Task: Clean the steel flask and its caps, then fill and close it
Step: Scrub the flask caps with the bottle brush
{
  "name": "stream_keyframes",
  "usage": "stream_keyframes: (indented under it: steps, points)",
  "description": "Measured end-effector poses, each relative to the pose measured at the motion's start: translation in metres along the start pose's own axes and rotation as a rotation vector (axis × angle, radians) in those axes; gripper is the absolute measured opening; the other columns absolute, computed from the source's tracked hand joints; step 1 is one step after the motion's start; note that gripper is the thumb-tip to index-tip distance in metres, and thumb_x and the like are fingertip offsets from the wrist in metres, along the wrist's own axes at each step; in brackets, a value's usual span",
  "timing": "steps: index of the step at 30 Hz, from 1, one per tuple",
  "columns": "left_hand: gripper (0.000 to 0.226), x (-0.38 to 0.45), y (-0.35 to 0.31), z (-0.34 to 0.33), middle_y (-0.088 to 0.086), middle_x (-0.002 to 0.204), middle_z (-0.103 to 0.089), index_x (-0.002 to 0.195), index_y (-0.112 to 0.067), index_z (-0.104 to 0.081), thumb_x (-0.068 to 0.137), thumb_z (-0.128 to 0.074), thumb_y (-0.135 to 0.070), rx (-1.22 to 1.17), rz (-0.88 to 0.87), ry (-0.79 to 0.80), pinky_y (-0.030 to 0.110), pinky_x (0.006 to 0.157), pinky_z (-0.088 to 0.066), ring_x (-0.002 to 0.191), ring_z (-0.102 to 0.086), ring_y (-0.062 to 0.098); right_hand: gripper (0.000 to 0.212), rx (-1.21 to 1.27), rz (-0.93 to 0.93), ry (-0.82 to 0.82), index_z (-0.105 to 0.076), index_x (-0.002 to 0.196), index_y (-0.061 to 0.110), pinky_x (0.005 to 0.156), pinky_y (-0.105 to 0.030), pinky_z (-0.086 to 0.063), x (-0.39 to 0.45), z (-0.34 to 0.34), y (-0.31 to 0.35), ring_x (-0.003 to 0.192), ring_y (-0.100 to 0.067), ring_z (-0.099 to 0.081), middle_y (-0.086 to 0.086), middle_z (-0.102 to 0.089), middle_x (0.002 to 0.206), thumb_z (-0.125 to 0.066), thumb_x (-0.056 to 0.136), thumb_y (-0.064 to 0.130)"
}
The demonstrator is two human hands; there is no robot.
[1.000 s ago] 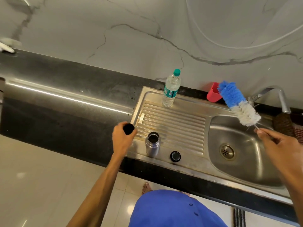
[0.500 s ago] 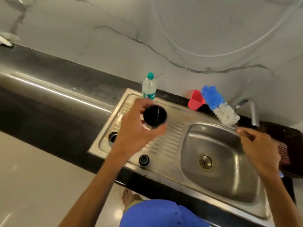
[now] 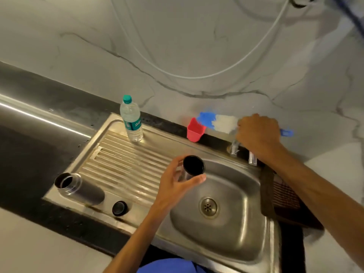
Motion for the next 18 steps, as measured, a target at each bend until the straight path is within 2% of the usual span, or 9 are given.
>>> stream_keyframes:
  steps: [2, 6, 11, 14, 18]
  points:
    - [0.06, 0.003, 0.007, -0.001, -0.005, 0.119, -0.075, 0.125, -0.026, -0.068, 0.074, -0.096, -0.012, -0.028, 0.013, -0.029, 0.025, 0.092, -0.058, 0.114, -0.074, 0.018, 0.016, -0.091, 0.095, 0.0, -0.069, 0.103, 0.02, 0.068, -0.034, -0.035, 0.021, -0.002, 0.014, 0.071, -0.02, -0.053, 0.002, -0.043, 0.072, -0.06, 0.097, 0.032]
    - [0.061, 0.006, 0.025, -0.001, -0.004, 0.12, -0.076, 0.128, -0.021, -0.068, 0.075, -0.095, -0.006, -0.077, 0.079, -0.051, 0.022, 0.091, -0.058, 0.114, -0.074, 0.016, 0.02, -0.231, 0.229, 0.006, -0.065, 0.112, 0.018, 0.074, -0.033, -0.033, 0.052, -0.015, 0.037, 0.098, -0.023, -0.066, -0.003, -0.062, 0.102, -0.061, 0.098, 0.031]
    - [0.067, 0.002, 0.04, -0.012, -0.001, 0.123, -0.077, 0.131, -0.016, -0.068, 0.073, -0.092, 0.006, -0.027, 0.088, 0.059, 0.022, 0.089, -0.059, 0.116, -0.074, 0.015, 0.022, -0.364, 0.287, 0.046, -0.064, 0.119, 0.019, 0.081, -0.034, -0.039, 0.078, -0.027, 0.06, 0.107, -0.021, -0.067, -0.002, -0.066, 0.118, -0.061, 0.101, 0.031]
    - [0.065, 0.005, 0.046, -0.009, -0.003, 0.122, -0.078, 0.131, -0.02, -0.069, 0.074, -0.093, 0.001, -0.084, 0.158, 0.024, 0.02, 0.087, -0.059, 0.111, -0.076, 0.013, 0.019, -0.395, 0.294, 0.013, -0.065, 0.119, 0.018, 0.088, -0.035, -0.044, 0.085, -0.028, 0.062, 0.107, -0.022, -0.068, -0.003, -0.068, 0.119, -0.06, 0.102, 0.025]
    - [0.058, 0.011, 0.044, -0.003, -0.007, 0.117, -0.078, 0.127, -0.026, -0.071, 0.077, -0.093, -0.006, -0.053, 0.152, 0.011, 0.015, 0.083, -0.057, 0.106, -0.076, 0.007, 0.023, -0.338, 0.181, 0.013, -0.065, 0.118, 0.018, 0.093, -0.04, -0.043, 0.092, -0.011, 0.038, 0.107, -0.025, -0.066, -0.005, -0.067, 0.112, -0.069, 0.097, 0.026]
Point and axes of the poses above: each hand's wrist, its own x-axis towards the middle knuckle, its own z-axis out of the back of the hand, y = z × x, the point moved 10 cm from there along x, towards the middle knuckle
